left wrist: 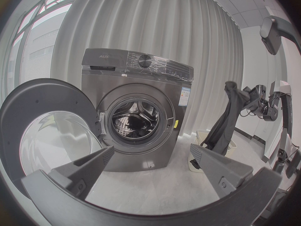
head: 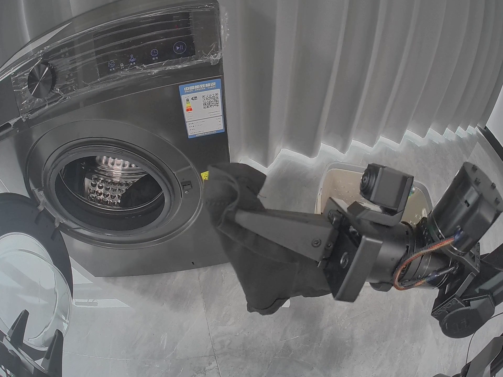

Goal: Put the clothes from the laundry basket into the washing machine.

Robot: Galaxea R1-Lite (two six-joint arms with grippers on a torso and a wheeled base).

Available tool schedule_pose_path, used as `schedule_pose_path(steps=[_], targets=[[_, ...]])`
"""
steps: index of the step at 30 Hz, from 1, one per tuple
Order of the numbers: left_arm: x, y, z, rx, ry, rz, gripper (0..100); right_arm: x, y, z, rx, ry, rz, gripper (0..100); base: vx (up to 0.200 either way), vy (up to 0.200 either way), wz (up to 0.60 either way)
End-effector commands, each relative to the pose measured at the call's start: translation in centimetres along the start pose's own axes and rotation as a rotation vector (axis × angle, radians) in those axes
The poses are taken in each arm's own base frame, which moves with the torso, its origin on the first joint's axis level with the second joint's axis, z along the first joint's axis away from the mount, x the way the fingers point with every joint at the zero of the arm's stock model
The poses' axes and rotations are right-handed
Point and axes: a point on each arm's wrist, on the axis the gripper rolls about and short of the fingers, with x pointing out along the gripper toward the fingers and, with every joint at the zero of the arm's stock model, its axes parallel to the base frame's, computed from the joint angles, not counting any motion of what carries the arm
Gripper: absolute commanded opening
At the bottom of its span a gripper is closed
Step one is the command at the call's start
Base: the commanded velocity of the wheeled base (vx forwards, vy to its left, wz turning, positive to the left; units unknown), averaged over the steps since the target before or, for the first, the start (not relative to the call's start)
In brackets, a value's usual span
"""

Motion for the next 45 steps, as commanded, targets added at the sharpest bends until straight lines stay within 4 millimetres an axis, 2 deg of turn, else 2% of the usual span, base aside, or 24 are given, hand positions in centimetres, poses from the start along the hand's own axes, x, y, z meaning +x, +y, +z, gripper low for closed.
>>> schedule_pose_path(steps=[1, 4, 7, 9, 13, 15, 27, 33, 41, 45], targets=[[0.0, 0.1, -0.5, -0.001, 0.004, 0.001, 100, 1.2, 2.3, 0.8, -0.019, -0.034, 0.095, 0, 0.0, 0.0, 0.0], [0.0, 0.1, -0.5, -0.001, 0.004, 0.001, 100, 1.4, 2.7, 0.8, -0.03, -0.056, 0.129, 0, 0.0, 0.0, 0.0], [0.0, 0.1, -0.5, -0.001, 0.004, 0.001, 100, 1.4, 2.0, 0.5, -0.019, -0.054, 0.111, 0, 0.0, 0.0, 0.0], [0.0, 0.1, -0.5, -0.001, 0.002, 0.001, 100, 1.4, 1.2, 0.2, -0.007, -0.043, 0.074, 0, 0.0, 0.0, 0.0], [0.0, 0.1, -0.5, -0.001, 0.004, 0.001, 100, 0.9, -2.0, -1.0, 0.008, -0.014, -0.026, 0, 0.0, 0.0, 0.0], [0.0, 0.1, -0.5, -0.001, 0.002, 0.001, 100, 0.7, -3.0, -1.7, 0.018, 0.0, -0.054, 0, 0.0, 0.0, 0.0], [0.0, 0.1, -0.5, -0.001, 0.004, 0.001, 100, -0.6, -6.2, -3.1, 0.035, 0.009, -0.148, 0, 0.0, 0.0, 0.0], [0.0, 0.1, -0.5, -0.002, 0.002, -0.001, 100, -0.6, -6.2, -4.3, 0.027, 0.016, -0.178, 0, 0.0, 0.0, 0.3], [0.0, 0.1, -0.5, -0.003, 0.004, -0.001, 100, 0.1, -5.6, -4.0, 0.007, 0.001, -0.151, 0, 0.0, 0.0, 0.6], [0.0, 0.1, -0.5, -0.002, 0.002, -0.001, 100, 1.1, -3.8, -4.2, 0.013, 0.009, -0.078, 0, 0.0, 0.0, 0.15]])
